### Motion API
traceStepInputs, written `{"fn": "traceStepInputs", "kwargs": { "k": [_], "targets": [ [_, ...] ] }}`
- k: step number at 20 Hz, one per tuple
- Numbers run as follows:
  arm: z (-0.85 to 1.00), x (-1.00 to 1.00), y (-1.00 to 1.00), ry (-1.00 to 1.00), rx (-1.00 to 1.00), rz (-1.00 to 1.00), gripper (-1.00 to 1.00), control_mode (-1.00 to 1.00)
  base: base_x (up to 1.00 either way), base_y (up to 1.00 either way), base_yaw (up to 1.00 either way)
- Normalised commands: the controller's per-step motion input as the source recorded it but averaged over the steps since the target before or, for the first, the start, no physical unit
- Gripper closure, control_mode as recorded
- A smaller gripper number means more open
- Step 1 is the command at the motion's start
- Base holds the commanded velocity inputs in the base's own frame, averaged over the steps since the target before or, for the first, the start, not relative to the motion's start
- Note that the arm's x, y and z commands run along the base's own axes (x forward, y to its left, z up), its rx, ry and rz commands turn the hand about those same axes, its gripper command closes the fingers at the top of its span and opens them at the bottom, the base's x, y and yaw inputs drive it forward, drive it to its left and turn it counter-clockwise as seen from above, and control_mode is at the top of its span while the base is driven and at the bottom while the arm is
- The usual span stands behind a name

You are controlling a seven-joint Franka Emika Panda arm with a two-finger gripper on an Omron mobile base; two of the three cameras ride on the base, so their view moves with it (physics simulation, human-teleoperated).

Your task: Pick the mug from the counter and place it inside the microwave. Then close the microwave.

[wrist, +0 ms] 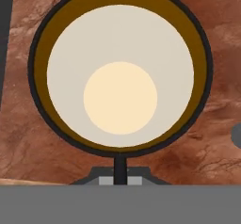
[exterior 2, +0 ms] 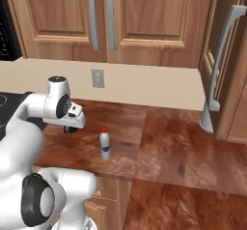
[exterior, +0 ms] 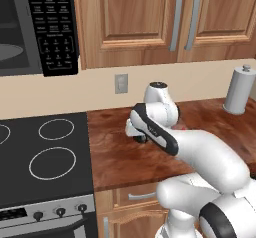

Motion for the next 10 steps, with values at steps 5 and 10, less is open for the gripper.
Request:
{"fn": "traceStepInputs", "kwargs": {
  "k": [5, 10],
  "targets": [
    [0.43, -0.35, -0.54, 0.00, 0.00, 0.17, 1.00, -1.00, 0.00, 0.00, 0.00],
    [0.47, -0.40, -0.22, -0.02, 0.00, 0.14, 1.00, -1.00, 0.00, 0.00, 0.00]
  ]
}}
